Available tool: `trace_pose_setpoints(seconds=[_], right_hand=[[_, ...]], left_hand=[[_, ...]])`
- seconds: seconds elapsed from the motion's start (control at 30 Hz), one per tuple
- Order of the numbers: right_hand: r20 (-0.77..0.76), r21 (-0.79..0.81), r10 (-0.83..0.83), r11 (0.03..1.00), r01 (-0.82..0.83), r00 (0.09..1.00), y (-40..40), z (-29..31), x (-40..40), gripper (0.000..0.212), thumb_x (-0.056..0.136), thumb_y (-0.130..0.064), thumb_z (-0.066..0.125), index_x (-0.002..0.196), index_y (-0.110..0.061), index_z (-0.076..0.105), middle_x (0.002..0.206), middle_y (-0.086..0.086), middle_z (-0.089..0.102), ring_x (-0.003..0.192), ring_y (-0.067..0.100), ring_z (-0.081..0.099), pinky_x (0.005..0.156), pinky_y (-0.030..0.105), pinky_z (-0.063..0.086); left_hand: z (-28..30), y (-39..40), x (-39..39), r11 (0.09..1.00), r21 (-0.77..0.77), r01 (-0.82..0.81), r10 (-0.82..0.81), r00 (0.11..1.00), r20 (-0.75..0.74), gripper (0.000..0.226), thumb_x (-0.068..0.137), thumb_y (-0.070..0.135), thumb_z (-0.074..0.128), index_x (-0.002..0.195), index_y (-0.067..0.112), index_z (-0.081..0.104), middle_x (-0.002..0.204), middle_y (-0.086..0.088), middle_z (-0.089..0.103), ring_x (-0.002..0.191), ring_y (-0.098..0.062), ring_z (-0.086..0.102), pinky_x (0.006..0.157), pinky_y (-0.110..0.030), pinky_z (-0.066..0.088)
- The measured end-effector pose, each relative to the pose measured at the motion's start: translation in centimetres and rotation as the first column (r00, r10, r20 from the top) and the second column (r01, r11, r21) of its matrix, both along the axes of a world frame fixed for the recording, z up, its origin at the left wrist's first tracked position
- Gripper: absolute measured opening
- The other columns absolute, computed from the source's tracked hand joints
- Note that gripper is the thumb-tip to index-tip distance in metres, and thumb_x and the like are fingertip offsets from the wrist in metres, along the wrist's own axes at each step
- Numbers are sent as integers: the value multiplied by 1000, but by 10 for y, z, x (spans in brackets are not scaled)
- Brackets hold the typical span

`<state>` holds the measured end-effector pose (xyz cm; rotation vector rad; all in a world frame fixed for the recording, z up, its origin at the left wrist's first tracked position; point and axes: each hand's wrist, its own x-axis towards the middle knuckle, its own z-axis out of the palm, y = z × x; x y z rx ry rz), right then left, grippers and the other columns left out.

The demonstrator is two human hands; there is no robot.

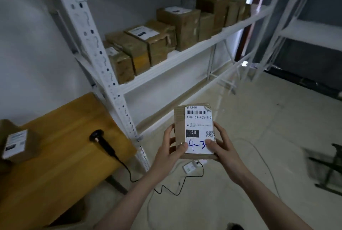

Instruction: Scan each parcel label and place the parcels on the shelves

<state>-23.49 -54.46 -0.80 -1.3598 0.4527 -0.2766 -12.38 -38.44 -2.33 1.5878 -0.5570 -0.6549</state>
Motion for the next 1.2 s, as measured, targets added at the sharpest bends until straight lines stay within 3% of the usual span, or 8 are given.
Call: trace_pose_setpoints(seconds=[0.13,0.33,0.5,0.57,0.63,0.9,1.2], right_hand=[[7,19,-76,997,76,997,-56,2,-37,55,89,-22,61,133,-47,40,112,2,71,100,23,69,75,28,57],[13,14,-121,993,121,993,-166,12,-93,64,86,-26,66,137,-50,35,118,1,69,109,23,65,91,37,53],[33,-23,-174,984,175,984,-258,21,-127,61,89,-24,66,135,-53,37,114,3,70,106,24,67,93,40,53],[41,-38,-192,980,194,981,-284,29,-136,59,90,-22,65,134,-52,39,113,3,71,104,23,67,92,39,53],[50,-50,-213,975,215,976,-305,38,-142,57,91,-20,63,133,-51,40,110,3,72,101,21,68,89,38,54],[101,-56,-290,954,296,952,-373,59,-143,53,91,-20,63,130,-50,43,102,3,74,89,17,70,80,35,56],[102,-91,-268,957,277,958,-471,61,-90,51,92,-23,61,131,-50,42,106,0,73,99,20,69,89,41,54]], left_hand=[[5,-67,-22,995,11,95,-95,995,20,63,85,47,66,127,70,26,118,26,64,115,-7,61,97,-43,53],[19,-189,-68,988,-2,154,-154,988,20,69,90,39,63,145,48,23,124,15,65,112,-8,64,100,-43,50],[31,-287,-93,973,-16,230,-229,972,61,66,86,47,65,136,62,26,129,10,61,112,-10,64,93,-40,55],[37,-316,-99,969,-21,247,-245,967,68,69,83,51,66,138,61,25,131,10,60,115,-11,62,93,-40,54],[44,-340,-104,967,-18,253,-250,964,88,65,90,42,64,140,57,24,131,9,60,113,-9,63,92,-37,55],[70,-418,-103,952,-41,302,-298,951,77,60,96,28,56,141,50,22,127,8,62,103,-6,67,72,-20,55],[73,-515,-55,960,-51,277,-275,961,38,56,98,26,53,139,50,23,116,14,65,91,-1,69,64,-17,54]])
